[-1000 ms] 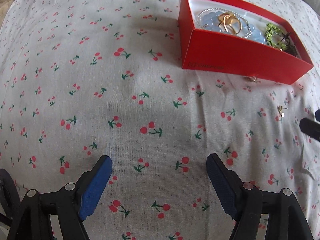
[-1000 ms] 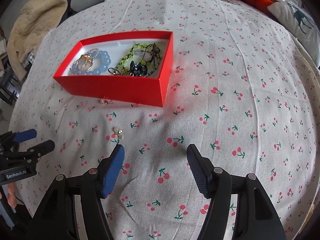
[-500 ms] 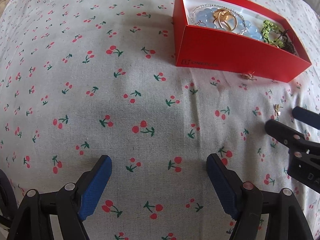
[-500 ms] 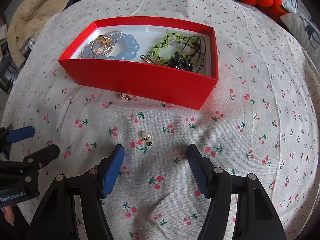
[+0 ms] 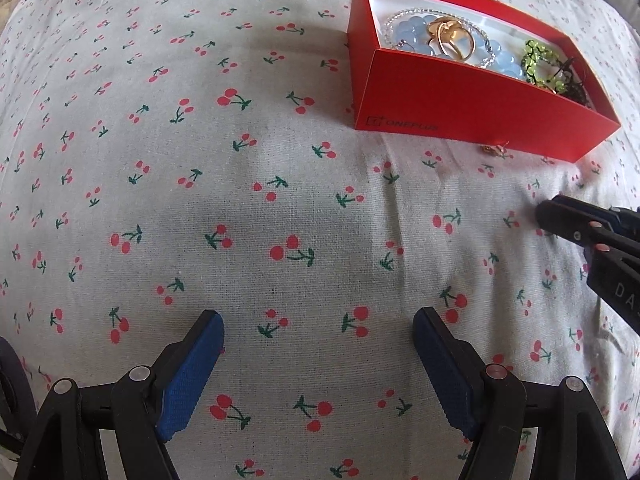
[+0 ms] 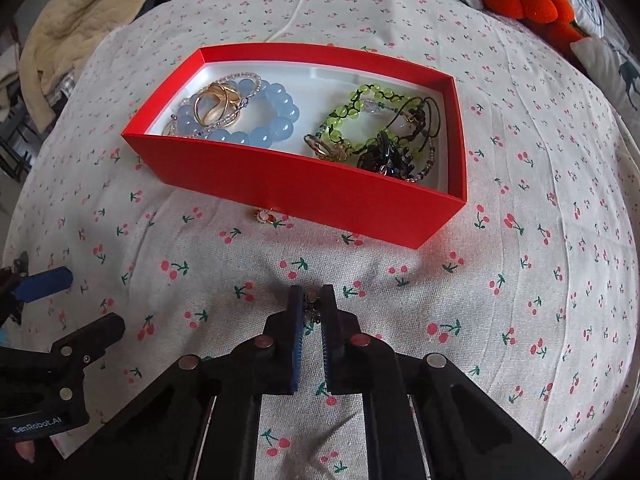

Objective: Organize jewelry
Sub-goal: 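Move the right tool to another small gold earring on the sheet and grasp it, then grasp the gold stud earring with left tool while right tool lifts its earring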

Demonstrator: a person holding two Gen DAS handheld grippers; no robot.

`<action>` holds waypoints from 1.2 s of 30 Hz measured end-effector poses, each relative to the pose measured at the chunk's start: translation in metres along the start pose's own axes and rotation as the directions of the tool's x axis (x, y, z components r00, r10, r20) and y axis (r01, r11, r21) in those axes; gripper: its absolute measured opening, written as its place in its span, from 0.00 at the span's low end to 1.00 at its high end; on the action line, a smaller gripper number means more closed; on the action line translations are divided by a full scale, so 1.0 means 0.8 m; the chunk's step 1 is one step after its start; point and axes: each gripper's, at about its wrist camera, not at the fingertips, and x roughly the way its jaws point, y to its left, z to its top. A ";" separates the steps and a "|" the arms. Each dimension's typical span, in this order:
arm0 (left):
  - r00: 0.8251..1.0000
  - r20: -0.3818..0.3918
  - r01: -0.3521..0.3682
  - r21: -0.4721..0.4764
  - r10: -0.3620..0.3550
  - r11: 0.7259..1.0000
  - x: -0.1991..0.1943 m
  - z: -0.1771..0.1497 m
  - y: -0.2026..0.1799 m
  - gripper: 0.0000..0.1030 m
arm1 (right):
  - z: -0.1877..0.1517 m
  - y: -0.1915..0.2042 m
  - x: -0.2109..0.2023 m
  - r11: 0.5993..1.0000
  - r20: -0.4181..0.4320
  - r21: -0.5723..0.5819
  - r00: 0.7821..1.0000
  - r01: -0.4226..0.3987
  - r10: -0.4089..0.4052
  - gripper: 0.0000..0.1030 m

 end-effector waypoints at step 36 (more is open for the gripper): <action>0.961 0.216 0.165 0.064 -0.175 0.984 0.026 0.054 -0.103 0.49 | -0.031 -0.086 -0.045 0.985 0.018 0.156 0.998 -0.069 0.067 0.07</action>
